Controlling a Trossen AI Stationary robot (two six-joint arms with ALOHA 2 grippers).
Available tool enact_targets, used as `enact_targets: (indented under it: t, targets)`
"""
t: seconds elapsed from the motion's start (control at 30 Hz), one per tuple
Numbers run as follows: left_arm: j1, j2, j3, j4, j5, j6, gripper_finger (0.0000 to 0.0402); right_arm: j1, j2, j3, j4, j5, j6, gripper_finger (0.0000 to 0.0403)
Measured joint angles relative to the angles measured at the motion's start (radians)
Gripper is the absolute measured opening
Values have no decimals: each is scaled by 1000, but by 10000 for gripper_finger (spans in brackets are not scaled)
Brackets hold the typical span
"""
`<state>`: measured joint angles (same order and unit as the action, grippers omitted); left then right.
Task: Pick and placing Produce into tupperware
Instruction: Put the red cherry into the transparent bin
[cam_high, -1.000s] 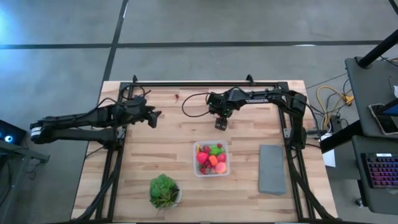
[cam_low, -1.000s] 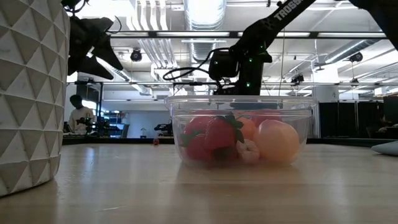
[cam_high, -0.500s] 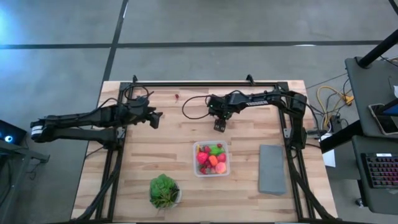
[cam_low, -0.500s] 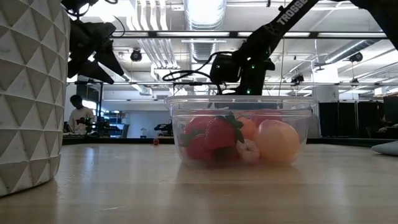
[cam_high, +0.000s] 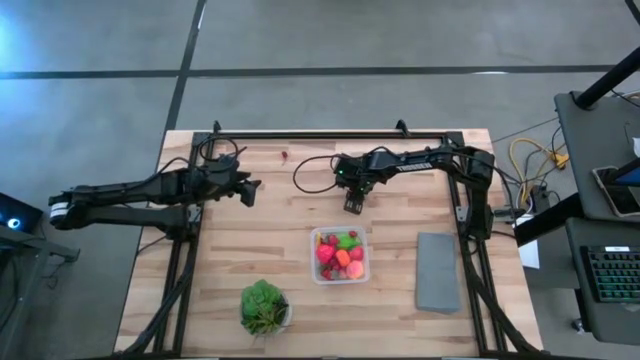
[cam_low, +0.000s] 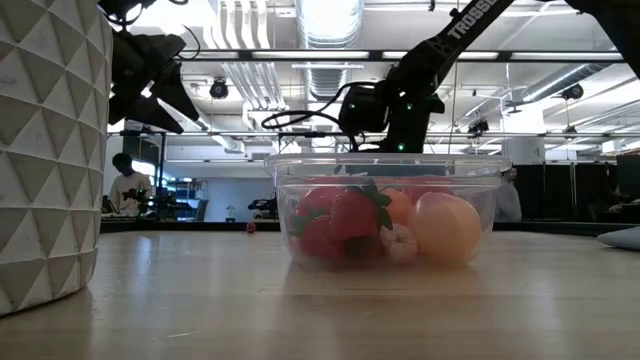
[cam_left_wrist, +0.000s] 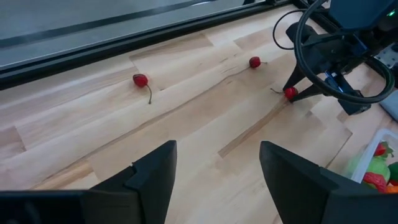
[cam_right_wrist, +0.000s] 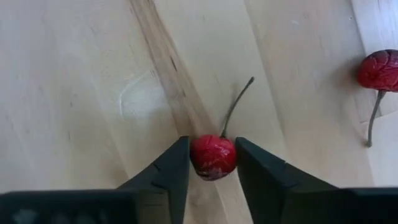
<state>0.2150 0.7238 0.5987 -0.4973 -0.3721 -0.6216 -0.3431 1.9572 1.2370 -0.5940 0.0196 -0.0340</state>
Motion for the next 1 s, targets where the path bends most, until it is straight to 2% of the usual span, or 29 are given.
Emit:
enact_targets:
  t: [0.23,0.5,0.63,0.73,1.0]
  targets:
    - [0,-3,0,0,0,0,217,0,-19,-3,-29,15,37,79]
    - [0,-5,0,0,0,29,217,42,-154,-3,-109,-1,168,79]
    - [0,-5,0,1,0,33,217,134,-251,-1,-111,-111,234,83]
    - [0,-5,0,1,0,33,217,232,-286,-1,-113,-156,281,84]
    - [0,-5,0,2,1,34,217,451,-255,-1,-104,-158,381,99]
